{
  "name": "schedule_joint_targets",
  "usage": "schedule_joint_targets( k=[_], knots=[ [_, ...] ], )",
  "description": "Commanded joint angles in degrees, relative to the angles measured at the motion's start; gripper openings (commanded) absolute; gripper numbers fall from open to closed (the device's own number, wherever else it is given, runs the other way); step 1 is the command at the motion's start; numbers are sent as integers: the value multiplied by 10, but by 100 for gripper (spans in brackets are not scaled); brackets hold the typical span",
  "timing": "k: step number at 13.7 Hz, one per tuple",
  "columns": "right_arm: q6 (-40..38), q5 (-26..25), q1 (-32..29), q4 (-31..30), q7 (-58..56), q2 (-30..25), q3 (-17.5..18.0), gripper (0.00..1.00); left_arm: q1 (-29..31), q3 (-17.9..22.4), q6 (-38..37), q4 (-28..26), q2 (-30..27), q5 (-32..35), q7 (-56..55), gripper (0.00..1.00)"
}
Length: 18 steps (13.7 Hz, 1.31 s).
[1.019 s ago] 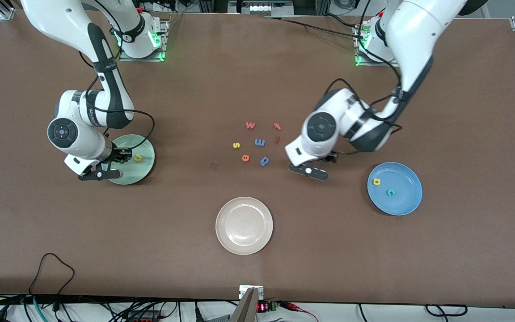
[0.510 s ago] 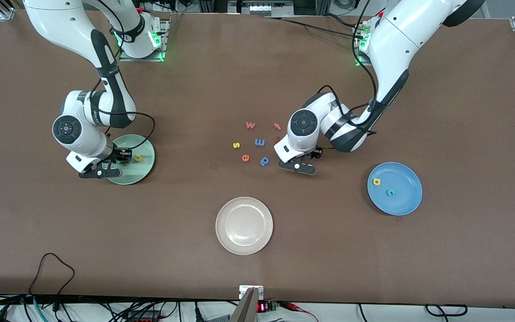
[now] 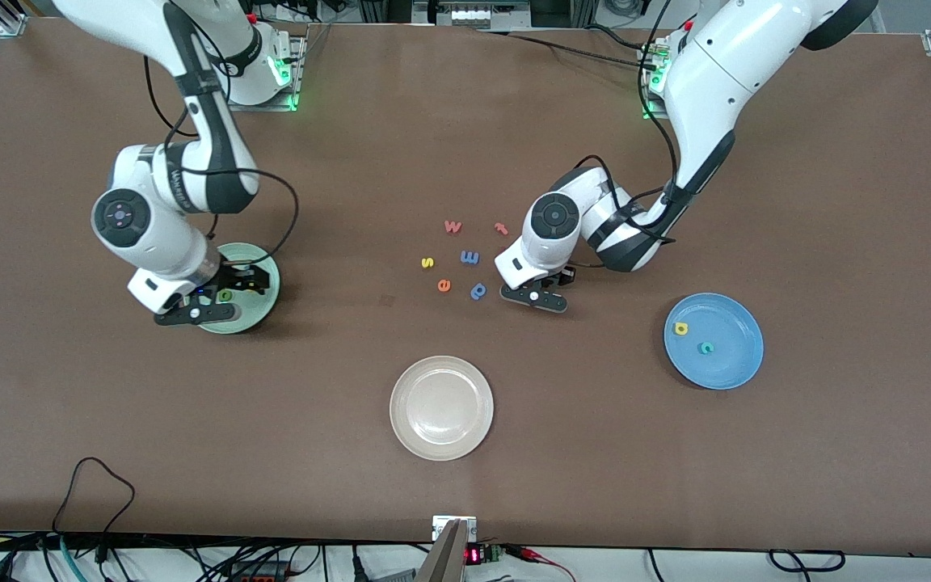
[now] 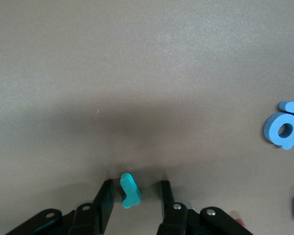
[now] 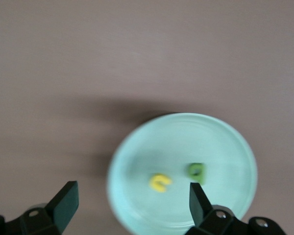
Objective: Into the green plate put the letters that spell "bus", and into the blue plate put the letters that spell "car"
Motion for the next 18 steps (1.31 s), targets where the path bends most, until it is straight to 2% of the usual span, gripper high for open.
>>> schedule_joint_targets(
  k=[1, 2, 5, 7, 10, 12, 15, 16, 17, 18],
  knots=[
    [-5, 7, 66, 6, 93, 9, -3, 92, 10, -2, 7, -15, -4, 15, -3, 9],
    [-6, 7, 82, 5, 114, 12, -2, 90, 16, -2, -1, -15, -6, 15, -3, 2],
    [-4, 8, 120, 6, 162, 21, -2, 88, 30, -5, -40, 6, -43, 16, 14, 1],
    [1, 8, 135, 7, 181, 27, -2, 88, 53, -5, -111, 39, -69, 16, 64, 1],
    [2, 8, 141, 7, 187, 35, 0, 88, 116, -5, -222, 88, -69, 17, 178, 1],
    [3, 9, 145, 8, 183, 43, 21, 86, 160, -1, -224, 89, -69, 21, 258, 2],
    [3, 10, 151, 45, 196, 74, 56, 74, 228, 0, -203, 83, -45, 22, 331, 4],
    [3, 10, 151, 66, 219, 91, 67, 69, 242, 0, -198, 82, -41, 22, 341, 10],
    [3, 10, 151, 88, 242, 111, 82, 66, 239, 1, -200, 87, -41, 22, 355, 29],
    [4, 10, 151, 113, 267, 132, 91, 65, 235, 2, -198, 89, -40, 32, 369, 99]
  ],
)
